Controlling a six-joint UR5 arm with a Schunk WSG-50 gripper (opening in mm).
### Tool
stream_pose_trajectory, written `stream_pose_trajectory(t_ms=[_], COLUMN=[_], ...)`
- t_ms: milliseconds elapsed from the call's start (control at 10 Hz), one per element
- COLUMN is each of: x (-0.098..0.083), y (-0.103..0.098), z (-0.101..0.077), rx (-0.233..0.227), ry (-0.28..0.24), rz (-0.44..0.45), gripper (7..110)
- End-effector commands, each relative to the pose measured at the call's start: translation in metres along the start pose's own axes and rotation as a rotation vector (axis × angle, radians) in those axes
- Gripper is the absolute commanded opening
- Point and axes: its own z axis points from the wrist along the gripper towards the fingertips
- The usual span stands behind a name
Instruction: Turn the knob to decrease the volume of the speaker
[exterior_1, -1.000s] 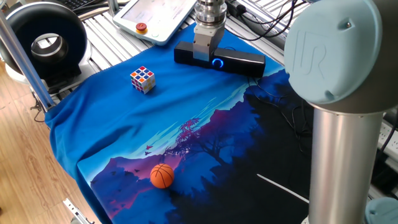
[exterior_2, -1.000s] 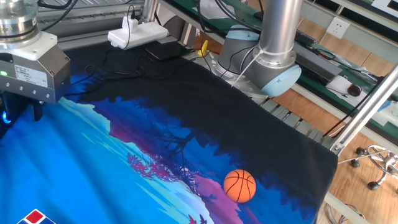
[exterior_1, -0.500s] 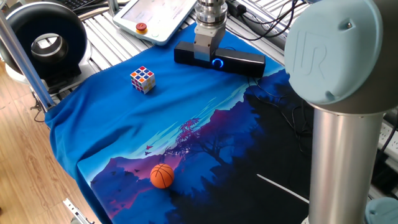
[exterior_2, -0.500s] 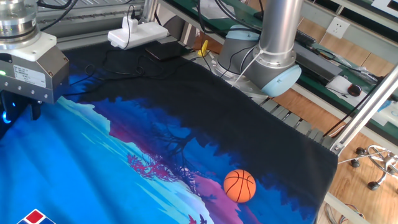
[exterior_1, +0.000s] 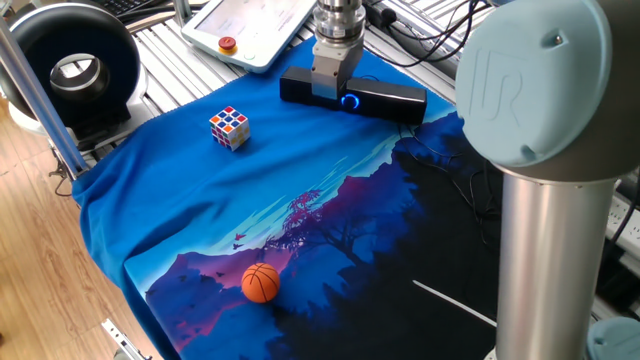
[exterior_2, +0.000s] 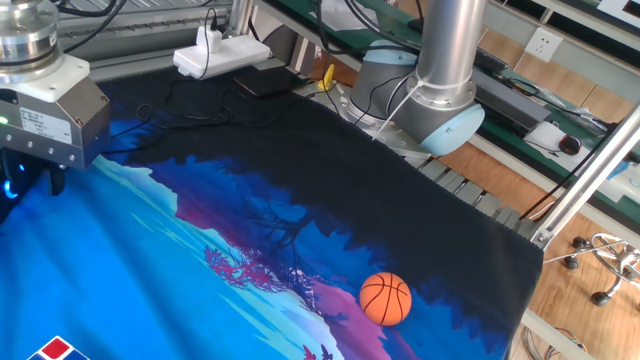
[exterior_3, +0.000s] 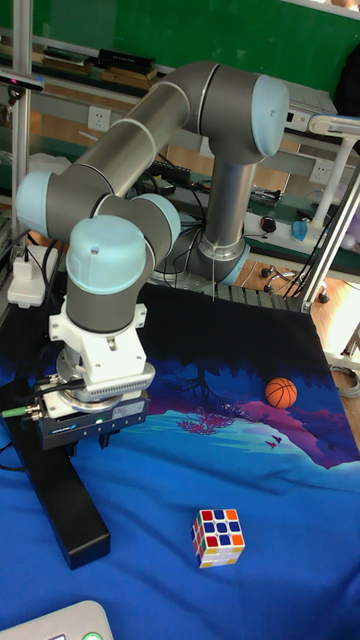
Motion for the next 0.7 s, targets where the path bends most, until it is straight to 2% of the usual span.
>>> stream_pose_trajectory(t_ms=[0,600], x=[-0.0007,-0.0057], y=[0.0005,-0.002], z=[0.0007,0.0024], rx=[-0.011,-0.021], ry=[-0.001,-0.001], rz=[0.014,0.016], gripper=[44,44])
